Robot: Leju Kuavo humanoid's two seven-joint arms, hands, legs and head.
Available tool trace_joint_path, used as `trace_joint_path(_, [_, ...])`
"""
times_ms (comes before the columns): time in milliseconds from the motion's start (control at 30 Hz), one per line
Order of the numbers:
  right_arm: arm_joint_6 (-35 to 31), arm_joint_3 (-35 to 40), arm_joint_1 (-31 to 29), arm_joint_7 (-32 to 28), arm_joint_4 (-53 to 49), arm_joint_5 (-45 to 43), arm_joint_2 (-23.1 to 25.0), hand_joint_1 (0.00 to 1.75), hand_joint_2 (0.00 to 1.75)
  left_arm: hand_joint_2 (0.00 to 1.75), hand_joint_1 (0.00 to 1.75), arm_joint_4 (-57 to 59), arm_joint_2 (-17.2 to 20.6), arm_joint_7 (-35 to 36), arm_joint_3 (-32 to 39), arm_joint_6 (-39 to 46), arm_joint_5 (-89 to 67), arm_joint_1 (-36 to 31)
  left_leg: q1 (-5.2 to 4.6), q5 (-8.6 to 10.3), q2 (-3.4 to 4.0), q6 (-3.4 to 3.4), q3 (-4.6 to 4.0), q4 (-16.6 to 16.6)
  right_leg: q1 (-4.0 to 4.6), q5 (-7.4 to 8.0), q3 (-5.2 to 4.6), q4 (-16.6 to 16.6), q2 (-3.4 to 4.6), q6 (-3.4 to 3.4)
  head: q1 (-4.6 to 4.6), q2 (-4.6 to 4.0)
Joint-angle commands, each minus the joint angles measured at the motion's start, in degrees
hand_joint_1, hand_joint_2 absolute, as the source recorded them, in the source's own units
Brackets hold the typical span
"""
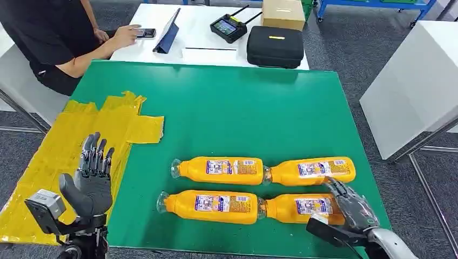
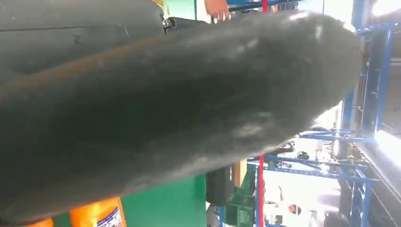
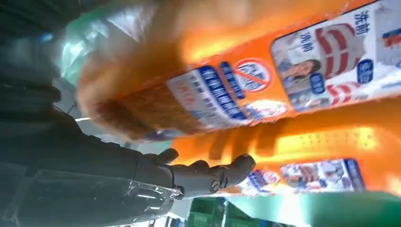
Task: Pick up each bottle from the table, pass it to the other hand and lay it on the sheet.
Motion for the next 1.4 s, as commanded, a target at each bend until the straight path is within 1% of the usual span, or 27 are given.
trace_joint_path(33, [2.3, 12.6, -13.1, -2.1, 17.6, 0.6, 4.9, 0.00, 1.75, 0.00, 0.00, 4.1, -1.2, 1.9, -1.4, -0.1, -0.4, -4.0, 0.09, -0.10, 0.23, 0.05, 0.47, -0.1, 0.14, 0.04, 0.41, -0.2, 0.28, -0.38, 0.00, 0.00])
trace_joint_path(67, [2.2, 12.7, -12.8, -2.0, 17.4, 0.3, 4.7, 0.00, 1.75, 0.00, 0.00, 4.3, -1.3, 1.9, -1.5, -0.1, -0.4, -4.2, 0.09, -0.06, 0.21, 0.03, 0.35, -0.1, 0.13, 0.08, 0.31, -0.2, 0.25, -0.28, 0.00, 0.00])
trace_joint_path(100, [2.0, 12.9, -12.3, -1.8, 16.9, 0.0, 4.4, 0.00, 1.75, 0.00, 0.00, 4.5, -1.3, 1.9, -1.5, 0.0, -0.4, -4.2, 0.06, -0.07, 0.21, 0.05, 0.46, -0.1, 0.11, 0.05, 0.40, -0.2, 0.21, -0.37, -0.02, 0.00])
trace_joint_path(133, [3.5, 13.8, -11.6, -1.5, 16.3, -0.2, 3.8, 1.40, 1.75, 0.00, 0.00, 4.9, -1.4, 2.0, -1.6, -0.3, -0.5, -4.7, 0.07, -0.04, 0.21, 0.03, 0.43, -0.1, 0.11, 0.06, 0.32, -0.2, 0.17, -0.26, 0.00, 0.00])
trace_joint_path(167, [4.3, 14.1, -10.5, -1.1, 15.3, -0.8, 3.5, 1.69, 1.75, 0.00, 0.00, 5.4, -1.4, 2.1, -1.7, -0.5, -0.5, -5.2, 0.06, -0.07, 0.15, 0.05, 0.56, -0.1, 0.12, 0.00, 0.46, -0.2, 0.12, -0.38, 0.00, 0.00])
trace_joint_path(200, [4.9, 14.4, -9.5, -0.9, 14.2, -1.6, 3.0, 1.75, 1.75, 0.00, 0.00, 5.8, -1.5, 2.1, -1.7, -0.6, -0.6, -5.6, 0.09, -0.03, 0.05, 0.03, 0.49, -0.1, 0.13, 0.01, 0.41, -0.1, 0.02, -0.28, 0.02, 0.00])
trace_joint_path(233, [5.1, 14.6, -8.6, -0.7, 13.5, -2.0, 2.6, 1.75, 1.75, 0.00, 0.00, 6.1, -1.7, 2.1, -1.7, -0.6, -0.6, -6.0, 0.06, -0.03, 0.00, 0.04, 0.57, -0.1, 0.11, -0.01, 0.49, -0.1, -0.02, -0.35, 0.00, 0.00])
trace_joint_path(267, [5.1, 14.7, -8.4, -0.7, 13.5, -2.0, 2.7, 1.75, 1.75, 0.00, 0.00, 6.1, -1.7, 2.1, -1.7, -0.6, -0.6, -6.1, 0.08, -0.04, 0.01, 0.02, 0.57, -0.1, 0.11, -0.03, 0.29, -0.1, -0.02, -0.26, 0.00, 0.00])
trace_joint_path(300, [5.2, 14.7, -7.9, -0.1, 12.5, -2.0, 2.7, 1.75, 1.75, 0.00, 0.00, 6.1, -1.8, 2.1, -1.6, -0.6, -0.6, -6.4, 0.08, -0.08, -0.09, 0.04, 0.71, 0.0, 0.12, -0.10, 0.20, -0.1, -0.10, -0.36, 0.02, 0.00])
trace_joint_path(333, [5.2, 14.4, -7.7, 0.4, 11.7, -2.1, 3.0, 1.75, 1.75, 0.00, 0.00, 5.9, -1.9, 2.2, -1.5, -0.6, -0.6, -6.5, 0.09, -0.13, 0.03, 0.05, 0.71, -0.1, 0.12, -0.07, 0.06, -0.1, 0.00, -0.26, 0.02, 0.00])
trace_joint_path(600, [5.8, 12.0, -6.8, 0.8, 8.6, -3.3, 2.5, 1.75, 1.75, 0.00, 0.00, 4.5, -2.4, 3.0, -1.2, -0.7, -1.2, -6.0, 0.08, -0.22, 0.00, 0.06, 0.99, -0.1, 0.11, -0.13, 0.33, -0.1, -0.03, -0.31, 0.02, 0.00])
trace_joint_path(667, [5.5, 10.4, -5.6, 1.0, 6.3, -4.4, 2.0, 1.75, 1.75, 0.00, 0.00, 4.3, -2.6, 3.3, -1.0, -0.9, -1.5, -5.8, 0.07, -0.22, 0.06, 0.05, 0.97, -0.1, 0.10, -0.11, 0.29, -0.1, 0.03, -0.24, 0.00, 0.00])
trace_joint_path(733, [4.8, 5.9, -3.4, 1.5, 1.6, -8.7, 1.5, 1.75, 1.75, 0.00, 0.00, 3.9, -3.0, 4.0, -0.6, -1.4, -1.9, -5.8, 0.06, -0.25, -0.01, 0.06, 0.98, -0.1, 0.10, -0.16, 0.35, -0.1, -0.03, -0.30, 0.00, 0.00])
trace_joint_path(767, [4.4, 4.7, -2.6, 1.3, -0.2, -9.6, 1.3, 1.75, 1.75, 1.75, 0.00, 3.8, -3.1, 4.3, -0.6, -1.4, -2.2, -5.7, 0.03, -0.24, -0.04, 0.06, 0.93, 0.0, 0.07, -0.17, 0.30, 0.0, -0.07, -0.28, 0.00, 0.00])
trace_joint_path(833, [3.1, -0.9, -0.3, -0.5, -5.4, -15.8, 2.9, 1.75, 1.75, 1.75, 0.00, 3.3, -3.3, 5.1, -0.3, -2.0, -2.3, -5.1, 0.02, -0.23, -0.01, 0.06, 0.89, 0.0, 0.05, -0.16, 0.25, 0.0, -0.05, -0.22, 0.00, 0.00])
trace_joint_path(867, [2.6, -2.3, 0.2, -1.5, -7.1, -17.3, 3.4, 1.75, 1.75, 1.75, 0.00, 3.1, -3.3, 5.2, -0.2, -2.3, -1.9, -4.8, 0.02, -0.24, -0.07, 0.07, 0.89, 0.0, 0.05, -0.20, 0.28, 0.0, -0.10, -0.26, 0.00, 0.00])
trace_joint_path(933, [1.4, -6.3, 0.8, -5.5, -12.5, -23.7, 6.9, 1.75, 1.75, 1.75, 0.00, 2.5, -3.3, 5.4, -0.2, -3.2, -1.3, -4.0, -0.02, -0.25, 0.03, 0.06, 0.84, 0.0, 0.01, -0.24, 0.31, 0.0, 0.03, -0.13, 0.00, 0.00])
trace_joint_path(967, [1.1, -7.3, 0.9, -7.4, -14.6, -26.7, 8.6, 1.75, 1.75, 1.75, 0.00, 2.3, -3.3, 5.3, -0.3, -3.7, -0.8, -3.6, -0.02, -0.26, 0.08, 0.07, 0.80, -0.1, 0.02, -0.22, 0.67, 0.0, 0.10, -0.25, 0.02, 0.00])
trace_joint_path(1000, [0.6, -8.2, 1.2, -9.6, -16.2, -29.5, 10.3, 1.75, 1.75, 1.75, 0.00, 2.2, -3.3, 5.3, -0.6, -4.0, -0.7, -3.3, 0.00, -0.25, 0.08, 0.08, 0.70, 0.0, 0.03, -0.18, 0.73, 0.0, 0.19, -0.10, -0.02, 0.00])
trace_joint_path(1067, [0.4, -7.4, 1.5, -8.4, -18.3, -29.1, 11.0, 1.75, 1.75, 1.75, 0.00, 2.2, -3.3, 5.4, -1.0, -4.0, -0.7, -3.1, -0.03, -0.28, 0.10, 0.07, 0.68, 0.0, 0.02, -0.21, 0.71, 0.0, 0.23, -0.18, -0.02, 0.00])
trace_joint_path(1133, [0.3, -7.1, 1.7, -8.2, -18.5, -29.1, 10.9, 1.75, 1.75, 1.75, 0.00, 2.3, -3.3, 5.4, -1.2, -4.0, -0.7, -3.1, 0.03, -0.21, 0.03, 0.07, 0.57, 0.0, 0.06, -0.16, 0.60, 0.0, 0.12, -0.04, 0.00, 0.00])
trace_joint_path(1167, [0.3, -7.1, 1.8, -8.2, -18.2, -29.1, 10.8, 1.75, 1.75, 1.75, 0.00, 2.3, -3.2, 5.4, -1.2, -4.0, -0.6, -3.2, 0.00, -0.26, -0.02, 0.09, 0.69, 0.0, 0.05, -0.22, 0.69, 0.0, 0.08, -0.18, -0.02, 0.00])
trace_joint_path(1200, [0.1, -7.2, 1.8, -8.3, -17.7, -29.2, 10.7, 1.75, 1.75, 1.75, 0.00, 2.3, -3.2, 5.4, -1.2, -4.0, -0.6, -3.2, 0.02, -0.21, -0.07, 0.09, 0.62, 0.0, 0.05, -0.19, 0.62, 0.0, 0.03, -0.09, 0.00, 0.00])
trace_joint_path(1233, [0.1, -7.2, 1.8, -8.3, -17.7, -29.2, 10.7, 1.75, 1.75, 1.75, 0.00, 2.3, -3.2, 5.4, -1.2, -4.0, -0.6, -3.2, 0.00, -0.26, -0.11, 0.11, 0.71, 0.0, 0.05, -0.26, 0.70, 0.0, -0.01, -0.20, 0.00, 0.00])
trace_joint_path(1267, [-0.9, -7.6, 1.8, -10.5, -17.9, -30.2, 11.2, 1.75, 1.75, 1.75, 0.00, 2.3, -3.1, 5.3, -1.3, -4.0, -0.6, -3.3, -0.02, -0.22, -0.08, 0.11, 0.66, 0.0, 0.02, -0.22, 0.65, 0.0, 0.02, -0.14, 0.00, 0.00])
trace_joint_path(1333, [-3.6, -8.2, 3.1, -13.9, -22.3, -31.8, 14.4, 1.75, 1.75, 1.75, 0.00, 2.2, -3.1, 5.1, -2.3, -5.0, 0.0, -2.9, -0.03, -0.25, -0.03, 0.12, 0.66, 0.0, 0.01, -0.22, 0.65, 0.0, 0.08, -0.17, 0.00, 0.00])
trace_joint_path(1400, [-4.7, -6.4, 3.5, -14.1, -26.1, -31.7, 17.1, 1.75, 1.75, 1.75, 0.00, 1.5, -3.8, 5.0, -3.2, -5.6, 0.1, -2.6, -0.03, -0.26, -0.04, 0.10, 0.63, 0.0, 0.00, -0.23, 0.62, 0.0, 0.08, -0.20, 0.00, 0.00])
